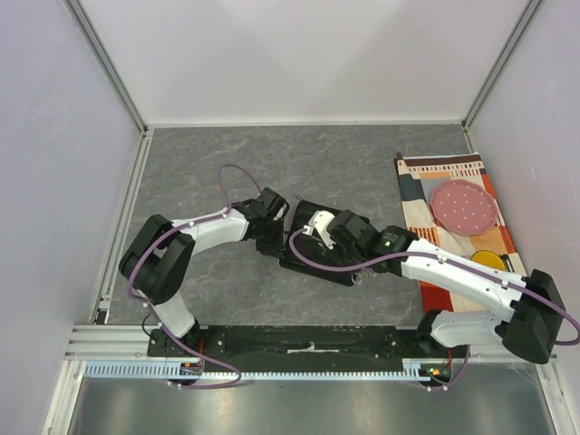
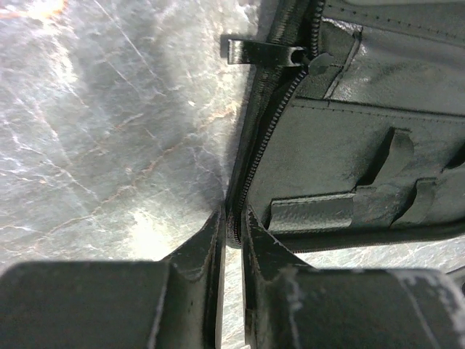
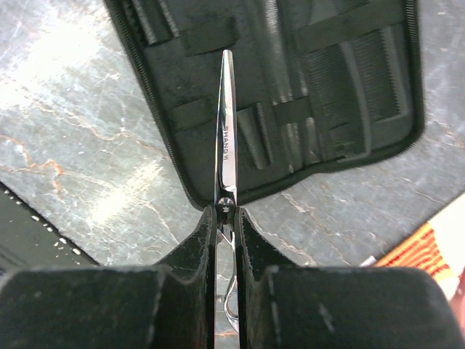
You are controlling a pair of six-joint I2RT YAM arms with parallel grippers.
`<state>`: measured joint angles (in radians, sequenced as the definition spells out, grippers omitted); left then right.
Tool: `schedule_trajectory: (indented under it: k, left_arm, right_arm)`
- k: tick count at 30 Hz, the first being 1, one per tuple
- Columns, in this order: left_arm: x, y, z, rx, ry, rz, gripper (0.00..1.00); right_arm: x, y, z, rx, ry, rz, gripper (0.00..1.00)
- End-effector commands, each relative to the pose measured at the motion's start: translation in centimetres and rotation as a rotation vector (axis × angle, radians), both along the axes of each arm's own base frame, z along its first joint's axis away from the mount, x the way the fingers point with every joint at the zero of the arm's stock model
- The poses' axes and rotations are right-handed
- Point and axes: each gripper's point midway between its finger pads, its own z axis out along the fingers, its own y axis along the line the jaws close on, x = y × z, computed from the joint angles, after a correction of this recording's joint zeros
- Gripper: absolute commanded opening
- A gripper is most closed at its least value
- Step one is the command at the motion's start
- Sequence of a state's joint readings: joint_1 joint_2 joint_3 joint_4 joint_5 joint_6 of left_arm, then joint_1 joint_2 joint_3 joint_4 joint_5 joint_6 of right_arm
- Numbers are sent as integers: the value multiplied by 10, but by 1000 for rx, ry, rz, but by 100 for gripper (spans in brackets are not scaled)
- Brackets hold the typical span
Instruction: Sort the hair-cutting tools
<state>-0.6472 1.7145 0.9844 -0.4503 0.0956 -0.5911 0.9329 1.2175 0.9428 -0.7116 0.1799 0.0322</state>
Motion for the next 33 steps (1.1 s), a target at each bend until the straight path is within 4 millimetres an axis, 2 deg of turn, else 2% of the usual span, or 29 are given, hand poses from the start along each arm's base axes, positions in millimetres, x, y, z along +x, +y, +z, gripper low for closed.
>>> schedule_trajectory:
  k: [1, 4, 9, 17, 26, 33]
  left_arm:
    - [11, 50, -17, 151, -32, 33, 13]
    - [16, 58, -13, 143, -40, 47, 12]
    - [18, 75, -11, 133, -45, 82, 11]
    - [24, 73, -9, 74, -46, 96, 7]
    - [12, 73, -18, 49, -25, 93, 5]
    - [12, 70, -18, 34, -25, 88, 4]
  right_arm:
    - [-13, 19, -15, 16, 85, 88, 0]
    - [-16, 24, -25, -13, 122, 108, 0]
    - [-8, 22, -38, -95, 119, 122, 0]
    - [-10, 31, -47, -116, 161, 163, 0]
    - [-1, 28, -67, -204, 173, 160, 0]
    - [2, 32, -76, -219, 174, 171, 0]
